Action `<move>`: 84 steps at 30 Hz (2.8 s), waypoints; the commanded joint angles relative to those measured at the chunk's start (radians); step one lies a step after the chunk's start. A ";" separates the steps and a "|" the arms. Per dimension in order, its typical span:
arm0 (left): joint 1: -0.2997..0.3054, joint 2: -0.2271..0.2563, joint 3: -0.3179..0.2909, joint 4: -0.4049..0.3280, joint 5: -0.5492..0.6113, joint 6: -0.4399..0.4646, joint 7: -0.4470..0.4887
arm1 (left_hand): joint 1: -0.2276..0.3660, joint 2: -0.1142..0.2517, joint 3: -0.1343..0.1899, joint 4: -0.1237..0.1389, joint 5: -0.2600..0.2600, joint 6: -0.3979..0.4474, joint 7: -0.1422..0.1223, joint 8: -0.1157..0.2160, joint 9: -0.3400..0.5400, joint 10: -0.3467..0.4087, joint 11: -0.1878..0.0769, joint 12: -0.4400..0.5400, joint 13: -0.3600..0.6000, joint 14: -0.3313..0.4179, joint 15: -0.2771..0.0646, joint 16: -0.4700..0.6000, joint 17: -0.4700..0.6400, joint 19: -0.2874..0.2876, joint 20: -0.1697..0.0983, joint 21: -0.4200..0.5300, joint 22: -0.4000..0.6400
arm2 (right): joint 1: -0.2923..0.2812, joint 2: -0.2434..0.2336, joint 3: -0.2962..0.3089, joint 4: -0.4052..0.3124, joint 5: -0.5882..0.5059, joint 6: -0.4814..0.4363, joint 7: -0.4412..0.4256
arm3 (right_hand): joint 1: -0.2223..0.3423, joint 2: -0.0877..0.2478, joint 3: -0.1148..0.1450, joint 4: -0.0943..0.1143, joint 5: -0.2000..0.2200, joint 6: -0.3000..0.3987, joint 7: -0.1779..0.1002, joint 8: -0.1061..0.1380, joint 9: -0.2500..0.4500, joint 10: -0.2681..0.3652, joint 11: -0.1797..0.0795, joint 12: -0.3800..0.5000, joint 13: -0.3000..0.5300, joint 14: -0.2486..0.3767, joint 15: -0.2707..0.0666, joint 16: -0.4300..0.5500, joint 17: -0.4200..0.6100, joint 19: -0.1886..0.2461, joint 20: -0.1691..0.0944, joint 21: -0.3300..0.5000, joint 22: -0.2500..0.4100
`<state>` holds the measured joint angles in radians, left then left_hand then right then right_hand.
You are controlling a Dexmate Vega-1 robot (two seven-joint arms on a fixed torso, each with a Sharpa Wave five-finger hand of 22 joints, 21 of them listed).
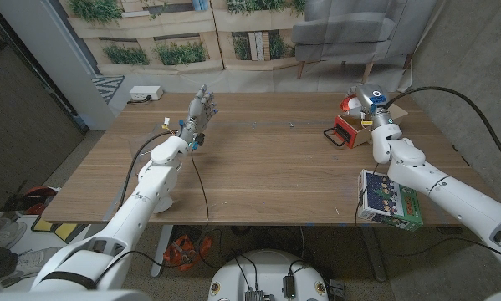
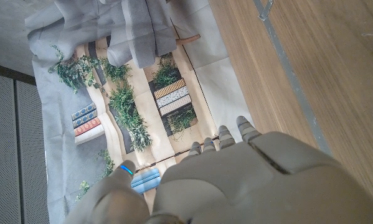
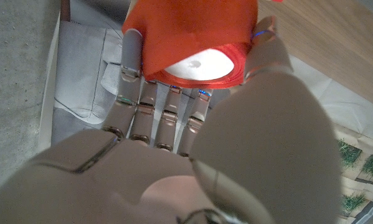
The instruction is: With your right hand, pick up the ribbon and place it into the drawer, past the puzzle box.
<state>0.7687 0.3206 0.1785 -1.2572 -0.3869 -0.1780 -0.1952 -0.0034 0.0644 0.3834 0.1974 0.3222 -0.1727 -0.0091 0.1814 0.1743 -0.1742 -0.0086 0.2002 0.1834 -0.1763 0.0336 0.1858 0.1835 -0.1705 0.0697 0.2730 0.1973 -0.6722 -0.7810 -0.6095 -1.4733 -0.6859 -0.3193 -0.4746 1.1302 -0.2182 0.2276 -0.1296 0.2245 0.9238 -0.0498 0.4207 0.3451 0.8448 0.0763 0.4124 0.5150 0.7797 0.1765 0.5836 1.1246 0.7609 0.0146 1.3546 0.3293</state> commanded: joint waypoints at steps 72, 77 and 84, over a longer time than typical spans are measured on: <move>0.049 0.025 -0.003 -0.085 -0.007 0.023 0.026 | 0.003 0.119 0.001 -0.001 0.005 -0.103 -0.004 0.004 0.005 -0.152 0.001 0.004 0.004 -0.169 0.003 0.003 0.002 -0.034 0.004 -0.010 0.004 | -0.071 -0.042 0.007 -0.073 0.001 -0.113 0.004 | -0.168 0.182 -0.071 0.157 0.077 -0.533 -0.044 -0.244 -0.127 -0.521 -0.096 -0.236 -0.252 -0.223 -0.303 -0.397 -0.576 -0.260 0.008 -0.341 -0.159; 0.050 0.026 -0.002 -0.087 -0.008 0.024 0.029 | 0.003 0.120 0.002 -0.001 0.005 -0.103 -0.004 0.004 0.005 -0.153 0.001 0.004 0.004 -0.169 0.002 0.004 0.002 -0.033 0.004 -0.010 0.004 | -0.073 -0.042 0.009 -0.075 0.001 -0.114 0.002 | -0.181 0.179 -0.075 0.161 0.083 -0.570 -0.045 -0.245 -0.128 -0.532 -0.094 -0.231 -0.255 -0.227 -0.302 -0.391 -0.581 -0.266 0.024 -0.350 -0.158; 0.049 0.027 -0.001 -0.087 -0.009 0.024 0.029 | 0.003 0.120 0.002 -0.001 0.005 -0.103 -0.004 0.004 0.005 -0.153 -0.002 0.004 0.004 -0.169 0.003 0.003 0.002 -0.033 0.003 -0.010 0.004 | -0.077 -0.044 0.015 -0.080 0.006 -0.106 -0.003 | -0.259 0.149 -0.113 0.187 0.115 -0.756 -0.071 -0.249 -0.135 -0.650 -0.107 -0.233 -0.269 -0.281 -0.273 -0.392 -0.601 -0.296 0.055 -0.388 -0.154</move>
<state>0.8165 0.3445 0.1754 -1.3414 -0.3933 -0.1547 -0.1688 -0.0034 0.0644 0.3834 0.1973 0.3222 -0.1726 -0.0090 0.1815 0.1743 -0.1742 -0.0086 0.2002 0.1834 -0.1763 0.0336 0.1858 0.1834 -0.1705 0.0697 0.2658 0.1973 -0.7431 -0.8245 -0.6006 -1.5448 -0.6786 -0.4258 -0.4700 0.8929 -0.0625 0.1277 0.0534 0.3261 0.2236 -0.1138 0.1770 0.2094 0.2322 -0.0303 0.1775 0.2476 0.5193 -0.0499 0.1880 0.5271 0.4740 0.0596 0.9786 0.1703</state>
